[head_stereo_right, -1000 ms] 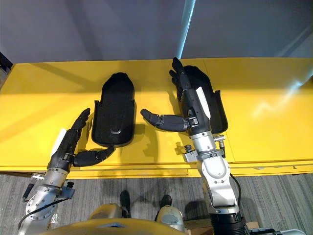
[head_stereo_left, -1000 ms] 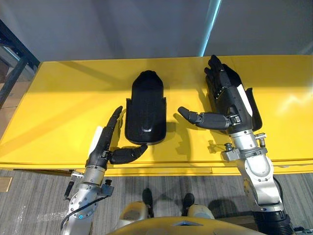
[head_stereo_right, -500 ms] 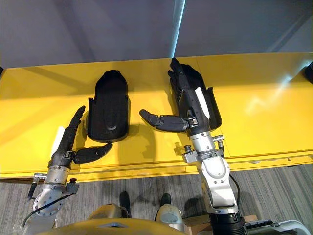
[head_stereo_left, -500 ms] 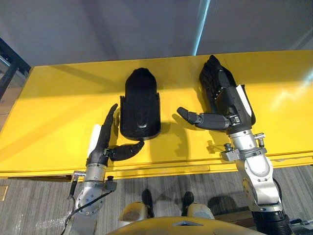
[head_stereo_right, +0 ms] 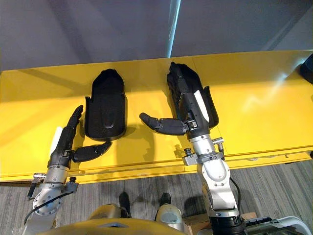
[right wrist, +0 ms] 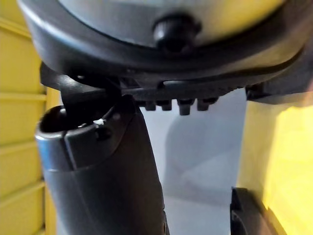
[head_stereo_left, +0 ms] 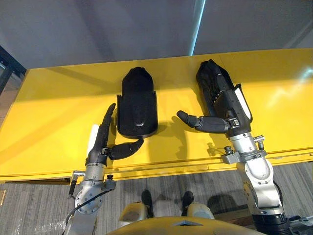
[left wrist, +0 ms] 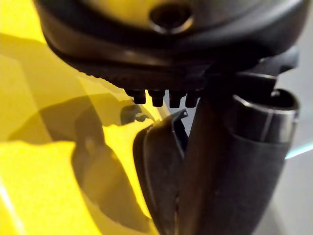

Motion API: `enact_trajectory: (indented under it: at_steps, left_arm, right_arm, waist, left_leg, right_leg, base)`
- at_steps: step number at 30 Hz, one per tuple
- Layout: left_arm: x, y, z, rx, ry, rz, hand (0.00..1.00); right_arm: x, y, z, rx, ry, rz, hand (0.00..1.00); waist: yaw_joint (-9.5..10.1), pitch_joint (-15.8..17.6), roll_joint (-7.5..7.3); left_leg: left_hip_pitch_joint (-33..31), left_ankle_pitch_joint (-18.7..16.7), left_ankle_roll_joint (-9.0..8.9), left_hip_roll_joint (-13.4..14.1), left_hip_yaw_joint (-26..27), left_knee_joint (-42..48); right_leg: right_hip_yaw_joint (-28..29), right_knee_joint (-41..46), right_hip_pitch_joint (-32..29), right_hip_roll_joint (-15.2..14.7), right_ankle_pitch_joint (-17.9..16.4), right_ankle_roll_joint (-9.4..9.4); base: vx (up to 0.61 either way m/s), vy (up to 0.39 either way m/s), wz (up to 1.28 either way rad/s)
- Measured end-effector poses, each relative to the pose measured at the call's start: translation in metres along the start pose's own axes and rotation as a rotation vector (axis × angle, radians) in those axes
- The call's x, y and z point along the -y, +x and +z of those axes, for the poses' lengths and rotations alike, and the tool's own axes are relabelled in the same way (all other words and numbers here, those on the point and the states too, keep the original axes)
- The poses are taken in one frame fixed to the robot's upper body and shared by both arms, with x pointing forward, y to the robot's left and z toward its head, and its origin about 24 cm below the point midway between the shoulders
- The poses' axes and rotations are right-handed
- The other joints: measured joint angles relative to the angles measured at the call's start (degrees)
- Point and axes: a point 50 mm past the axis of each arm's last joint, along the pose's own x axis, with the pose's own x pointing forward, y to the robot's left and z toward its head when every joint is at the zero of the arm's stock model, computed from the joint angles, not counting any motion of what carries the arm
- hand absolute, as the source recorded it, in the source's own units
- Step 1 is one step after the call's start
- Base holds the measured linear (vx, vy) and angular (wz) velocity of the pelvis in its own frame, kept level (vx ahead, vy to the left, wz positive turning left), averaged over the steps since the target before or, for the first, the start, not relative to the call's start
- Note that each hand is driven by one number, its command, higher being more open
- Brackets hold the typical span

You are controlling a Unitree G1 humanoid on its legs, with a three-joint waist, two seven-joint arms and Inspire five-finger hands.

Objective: Walk over and take three plastic housings, then place them on the shelf

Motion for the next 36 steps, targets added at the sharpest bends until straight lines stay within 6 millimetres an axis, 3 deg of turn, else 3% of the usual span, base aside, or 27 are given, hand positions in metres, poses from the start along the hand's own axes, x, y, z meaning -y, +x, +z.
enact_trajectory:
  at_steps: [4,6,11,16,22,25,30,36]
  left_arm:
    - [-0.003,-0.005,0.023,0.104,-0.124,-0.048,1.00]
    - [-0.019,-0.009,0.040,0.203,-0.133,0.030,1.00]
    - [-0.057,-0.019,0.061,0.365,-0.170,0.225,1.00]
    - [-0.069,-0.027,0.076,0.505,-0.236,0.239,1.00]
    - [-0.065,-0.020,0.087,0.599,-0.249,0.167,1.00]
    - [-0.059,-0.013,0.093,0.675,-0.359,0.103,1.00]
    - [-0.035,0.004,0.103,0.756,-0.521,-0.015,1.00]
    - [0.001,0.027,0.102,0.716,-0.697,-0.159,1.00]
  right_arm:
    - [-0.001,-0.003,0.000,0.000,0.009,-0.008,1.00]
    - [-0.001,-0.006,-0.001,-0.003,0.009,-0.015,1.00]
    - [0.001,-0.008,0.000,0.011,0.015,-0.066,1.00]
    - [0.005,-0.007,0.001,0.019,0.005,-0.134,1.00]
    - [0.010,-0.006,0.002,0.031,0.012,-0.219,1.00]
    - [0.019,-0.008,0.003,0.030,-0.027,-0.297,1.00]
    - [0.034,-0.018,0.001,0.014,-0.049,-0.475,1.00]
    - [0.050,-0.059,-0.003,-0.117,-0.121,-0.700,1.00]
  waist:
    - [0.10,0.0,-0.02]
    - [0.12,-0.2,0.01]
    - [0.40,-1.9,0.49]
    - [1.66,-3.8,0.01]
    - [1.32,-4.6,-0.85]
    - [0.65,-4.7,-0.89]
    - [-2.50,-5.4,-1.00]
    - [-7.88,-5.5,-0.60]
  left_leg:
    - [0.9,0.0,0.00,-0.1,-0.3,-0.3]
    - [1.9,0.0,-0.03,-0.1,-0.6,-0.6]
    - [2.3,0.4,-0.13,-0.2,-1.5,-1.5]
    - [3.3,0.7,-0.25,-0.4,-2.1,-2.4]
    - [4.4,1.1,-0.24,-0.5,-1.7,-3.3]
    - [5.7,1.4,-0.23,-0.5,0.1,-4.4]
    - [6.4,1.3,-0.28,-0.1,4.5,-5.1]
    - [8.1,-1.5,-1.26,1.3,14.4,-3.6]
  right_leg:
    - [-0.3,-0.8,1.3,0.0,0.1,0.18]
    - [-0.6,-1.7,2.8,0.2,0.2,0.28]
    - [-1.7,-2.6,3.7,0.4,0.3,0.31]
    - [-2.4,-3.7,5.1,0.5,0.4,0.39]
    - [-2.0,-3.7,5.6,0.5,0.6,0.38]
    - [-0.4,-3.8,5.6,0.7,1.0,0.34]
    - [4.4,-5.1,3.9,1.5,2.7,0.16]
    - [14.8,-5.7,1.1,3.4,4.6,0.18]
  base:
    - [0.01,0.004,0.03]
    - [0.00,-0.002,0.02]
    - [0.00,-0.008,0.09]
    - [0.02,0.002,0.06]
    - [-0.01,0.010,-0.04]
    - [-0.02,0.023,-0.27]
    - [-0.03,0.020,-0.48]
    - [-0.03,0.005,-0.84]
